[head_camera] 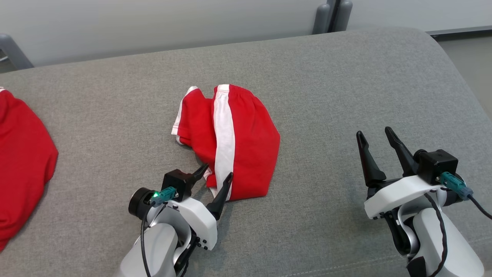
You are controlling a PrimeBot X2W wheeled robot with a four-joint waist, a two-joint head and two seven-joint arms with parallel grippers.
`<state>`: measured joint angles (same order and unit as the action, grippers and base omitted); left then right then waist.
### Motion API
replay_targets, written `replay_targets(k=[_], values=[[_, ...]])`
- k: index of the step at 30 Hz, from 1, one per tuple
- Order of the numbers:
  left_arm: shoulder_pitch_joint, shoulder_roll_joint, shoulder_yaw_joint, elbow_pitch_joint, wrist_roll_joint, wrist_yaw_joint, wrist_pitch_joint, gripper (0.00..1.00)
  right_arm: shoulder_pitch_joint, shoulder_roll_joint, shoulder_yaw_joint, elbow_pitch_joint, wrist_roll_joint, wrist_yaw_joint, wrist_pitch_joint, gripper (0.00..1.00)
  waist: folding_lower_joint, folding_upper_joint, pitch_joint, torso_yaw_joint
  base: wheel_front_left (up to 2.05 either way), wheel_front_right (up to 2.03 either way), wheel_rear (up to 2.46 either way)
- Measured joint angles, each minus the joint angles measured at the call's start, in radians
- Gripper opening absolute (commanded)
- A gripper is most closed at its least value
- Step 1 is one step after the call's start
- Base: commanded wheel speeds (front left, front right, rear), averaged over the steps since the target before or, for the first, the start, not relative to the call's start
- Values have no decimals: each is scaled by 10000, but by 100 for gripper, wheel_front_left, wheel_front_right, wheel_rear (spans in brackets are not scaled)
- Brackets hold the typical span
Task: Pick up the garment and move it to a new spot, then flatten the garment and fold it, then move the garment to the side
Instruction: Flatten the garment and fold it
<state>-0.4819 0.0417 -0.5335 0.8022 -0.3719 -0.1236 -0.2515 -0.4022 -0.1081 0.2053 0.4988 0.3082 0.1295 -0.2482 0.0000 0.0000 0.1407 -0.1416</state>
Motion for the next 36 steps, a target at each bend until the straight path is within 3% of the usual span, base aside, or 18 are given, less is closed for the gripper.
replay_targets(k=[3, 4, 5, 6, 12, 21, 27, 32, 36], values=[[-368, -10, -111, 297, -121, 0, 0, 100, -3, 2, -10, -2, 2, -2, 0, 100, 0, 0, 122, -133, 0, 0, 0], [-432, -12, -253, 343, -299, 0, 0, 86, -3, 4, -10, -2, 2, 0, 0, 100, 0, 0, 151, -166, 0, 0, 0], [-473, -8, -439, 399, -487, 0, 0, 24, -7, 4, -15, -6, 2, 0, 0, 100, 0, 0, 181, -191, 0, 0, 0], [-504, -12, -591, 433, -614, 0, 0, 0, -8, 4, -23, -6, 0, 0, 0, 100, 0, 0, 206, -204, 0, 0, 0], [-1129, 215, -1467, 546, -464, 0, 0, 0, -25, -15, -322, -61, -2, 0, 0, 100, 0, 0, 281, 14, 0, 0, 0], [-4051, 1983, -3942, 548, 673, -73, 0, 0, -38, 44, -332, -104, -4, 0, 0, 100, 0, 0, 190, 642, 0, 0, 0], [-6418, 2727, -5076, 240, 2098, -73, -15, 0, -171, 119, -234, -104, -2, 0, 0, 100, 0, 0, 224, 565, 0, 0, 0], [-6909, 2566, -5622, -1114, 2671, -73, -61, 0, -183, 73, -355, -165, 0, 0, 0, 100, -1, 0, 272, 576, 0, 0, 0], [-5654, 1879, -6809, -2013, 2502, -73, -88, 0, -170, 6, -451, -221, -2, 0, 0, 100, 0, 1, 328, 708, 0, 0, 0]])
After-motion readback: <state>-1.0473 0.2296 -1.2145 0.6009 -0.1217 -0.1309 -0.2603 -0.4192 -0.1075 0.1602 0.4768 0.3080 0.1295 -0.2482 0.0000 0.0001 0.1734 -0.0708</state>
